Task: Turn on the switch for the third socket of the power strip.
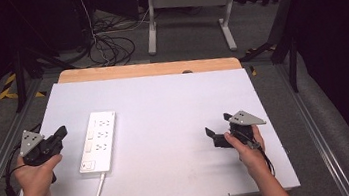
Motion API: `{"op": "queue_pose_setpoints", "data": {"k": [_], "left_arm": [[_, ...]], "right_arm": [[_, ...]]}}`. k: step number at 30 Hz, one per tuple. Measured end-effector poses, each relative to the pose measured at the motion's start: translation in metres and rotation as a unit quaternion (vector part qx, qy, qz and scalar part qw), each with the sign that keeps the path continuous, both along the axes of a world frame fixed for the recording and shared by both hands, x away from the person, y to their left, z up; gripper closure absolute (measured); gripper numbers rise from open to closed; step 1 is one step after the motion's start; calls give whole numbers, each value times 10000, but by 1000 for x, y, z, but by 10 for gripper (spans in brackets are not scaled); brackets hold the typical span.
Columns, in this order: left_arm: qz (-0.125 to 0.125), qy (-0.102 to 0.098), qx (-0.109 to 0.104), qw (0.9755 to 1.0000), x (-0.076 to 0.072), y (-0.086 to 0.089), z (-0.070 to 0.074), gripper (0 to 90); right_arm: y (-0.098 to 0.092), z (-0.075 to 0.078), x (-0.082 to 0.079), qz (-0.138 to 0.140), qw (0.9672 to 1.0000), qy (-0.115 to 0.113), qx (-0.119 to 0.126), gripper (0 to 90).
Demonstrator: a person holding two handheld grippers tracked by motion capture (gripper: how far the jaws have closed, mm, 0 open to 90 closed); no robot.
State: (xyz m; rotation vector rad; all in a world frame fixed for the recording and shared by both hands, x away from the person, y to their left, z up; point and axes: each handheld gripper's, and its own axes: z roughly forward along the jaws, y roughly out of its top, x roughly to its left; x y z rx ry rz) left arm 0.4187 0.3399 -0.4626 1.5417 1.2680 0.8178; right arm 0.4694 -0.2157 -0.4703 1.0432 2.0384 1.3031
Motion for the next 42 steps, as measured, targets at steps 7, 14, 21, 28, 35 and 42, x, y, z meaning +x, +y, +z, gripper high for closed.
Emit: {"op": "queue_pose_setpoints", "data": {"k": [7, 14, 21, 28, 35, 42], "left_arm": [[28, -5, -14, 10000, -2, 1, 0, 884], [93, -28, -9, 10000, -4, 3, -1, 865], [159, -42, -3, 9999, -6, 3, -1, 805], [230, -27, 7, 9997, -8, 3, -1, 735], [242, -57, 76, 9997, -8, 3, 0, 669], [278, -58, 41, 9996, -9, 4, 0, 620]], "right_arm": [[2, 0, 1, 27, 10000, 13, 19, 109], [4, 0, 2, 65, 10000, 16, 26, 109], [6, 0, 4, 103, 9999, 18, 12, 109], [8, 0, 5, 128, 9999, 17, 13, 110], [10, 0, 6, 141, 9999, 15, 3, 110], [10, 0, 7, 144, 9999, 22, 29, 109]]}}
